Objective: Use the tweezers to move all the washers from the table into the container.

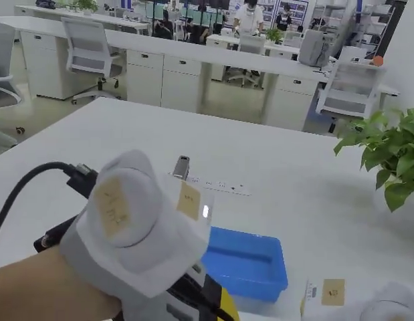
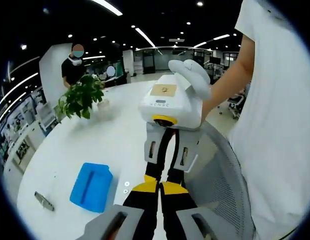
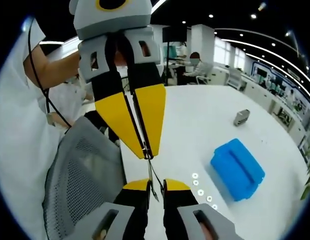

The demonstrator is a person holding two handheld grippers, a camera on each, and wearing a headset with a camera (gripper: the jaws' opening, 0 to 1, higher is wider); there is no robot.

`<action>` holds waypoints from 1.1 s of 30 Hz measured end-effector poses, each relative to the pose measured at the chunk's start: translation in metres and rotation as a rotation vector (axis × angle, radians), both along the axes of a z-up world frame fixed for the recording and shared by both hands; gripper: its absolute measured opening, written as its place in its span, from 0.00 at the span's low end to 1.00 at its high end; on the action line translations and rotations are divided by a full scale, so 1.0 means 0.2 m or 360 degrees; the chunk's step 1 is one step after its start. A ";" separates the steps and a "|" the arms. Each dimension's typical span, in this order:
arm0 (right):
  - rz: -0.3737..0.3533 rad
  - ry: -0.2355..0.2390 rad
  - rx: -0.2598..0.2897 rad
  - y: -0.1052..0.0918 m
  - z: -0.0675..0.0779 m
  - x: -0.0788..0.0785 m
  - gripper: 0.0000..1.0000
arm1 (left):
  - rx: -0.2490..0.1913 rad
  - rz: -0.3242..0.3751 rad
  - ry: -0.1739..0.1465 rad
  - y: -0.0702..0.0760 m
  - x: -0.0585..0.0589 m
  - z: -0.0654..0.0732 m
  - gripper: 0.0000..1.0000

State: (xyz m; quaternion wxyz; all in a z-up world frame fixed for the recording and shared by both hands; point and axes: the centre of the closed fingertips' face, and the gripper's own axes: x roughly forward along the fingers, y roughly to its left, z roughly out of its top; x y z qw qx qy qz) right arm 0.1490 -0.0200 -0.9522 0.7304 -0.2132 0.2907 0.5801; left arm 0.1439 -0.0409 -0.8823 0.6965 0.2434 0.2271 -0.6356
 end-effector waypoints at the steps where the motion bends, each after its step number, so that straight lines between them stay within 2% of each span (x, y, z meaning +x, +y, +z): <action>1: -0.0003 0.0010 0.0004 0.00 0.00 0.00 0.06 | 0.0002 -0.0002 -0.0009 0.01 0.00 0.00 0.00; 3: -0.0001 0.0022 0.0007 0.01 -0.01 -0.01 0.06 | 0.0000 -0.0001 -0.0008 0.01 -0.01 -0.01 0.00; 6: -0.0003 -0.0029 -0.0007 0.02 -0.02 0.00 0.04 | -0.0021 0.0044 -0.0046 0.01 0.00 -0.02 0.00; 7: -0.0013 -0.0036 -0.0005 0.02 -0.02 0.00 0.03 | -0.0049 0.0082 -0.0081 0.01 0.02 -0.02 0.00; 10: -0.0055 -0.0053 0.0017 0.02 -0.02 0.03 0.03 | -0.0136 0.0202 -0.0102 0.02 0.05 -0.01 0.00; 11: -0.0075 -0.0058 0.0023 0.02 -0.02 0.04 0.03 | -0.0206 0.0278 -0.0105 0.03 0.07 0.00 0.00; 12: -0.0088 -0.0062 0.0026 0.02 -0.02 0.05 0.03 | -0.0246 0.0314 -0.0099 0.03 0.08 0.01 0.00; 15: -0.0137 -0.0059 0.0046 0.02 -0.03 0.08 0.02 | -0.0330 0.0494 -0.0094 0.09 0.12 0.03 0.11; 16: -0.0160 -0.0068 0.0052 0.01 -0.03 0.10 0.02 | -0.0392 0.0587 -0.0097 0.12 0.14 0.05 0.14; 18: -0.0182 -0.0069 0.0056 0.01 -0.04 0.13 0.02 | -0.0490 0.0741 -0.0059 0.17 0.16 0.05 0.17; 19: -0.0199 -0.0066 0.0064 0.01 -0.04 0.15 0.02 | -0.0501 0.0806 -0.0054 0.20 0.16 0.04 0.20; 21: -0.0231 -0.0069 0.0078 0.01 -0.04 0.18 0.02 | -0.0512 0.0971 -0.0080 0.27 0.19 0.01 0.26; 23: -0.0260 -0.0068 0.0088 0.01 -0.05 0.21 0.03 | -0.0565 0.1108 -0.0076 0.32 0.20 -0.02 0.35; 24: -0.0293 -0.0067 0.0103 0.01 -0.05 0.24 0.03 | -0.0608 0.1214 -0.0054 0.36 0.21 -0.05 0.37; 25: -0.0312 -0.0071 0.0118 0.01 -0.04 0.27 0.03 | -0.0603 0.1290 -0.0037 0.40 0.20 -0.09 0.38; 26: -0.0313 -0.0071 0.0124 0.01 -0.04 0.27 0.03 | -0.0599 0.1315 -0.0038 0.41 0.20 -0.10 0.40; 27: -0.0325 -0.0066 0.0129 0.02 -0.04 0.29 0.03 | -0.0581 0.1394 -0.0050 0.45 0.20 -0.13 0.43; 29: -0.0338 -0.0060 0.0139 0.02 -0.05 0.33 0.03 | -0.0596 0.1486 -0.0068 0.49 0.19 -0.15 0.49; 30: -0.0346 -0.0056 0.0144 0.03 -0.05 0.34 0.03 | -0.0633 0.1522 -0.0061 0.50 0.19 -0.16 0.52; 32: -0.0364 -0.0055 0.0164 0.03 -0.06 0.37 0.03 | -0.0716 0.1586 -0.0005 0.51 0.18 -0.17 0.56; 33: -0.0383 -0.0043 0.0176 0.04 -0.07 0.39 0.03 | -0.0710 0.1636 0.0008 0.54 0.18 -0.20 0.59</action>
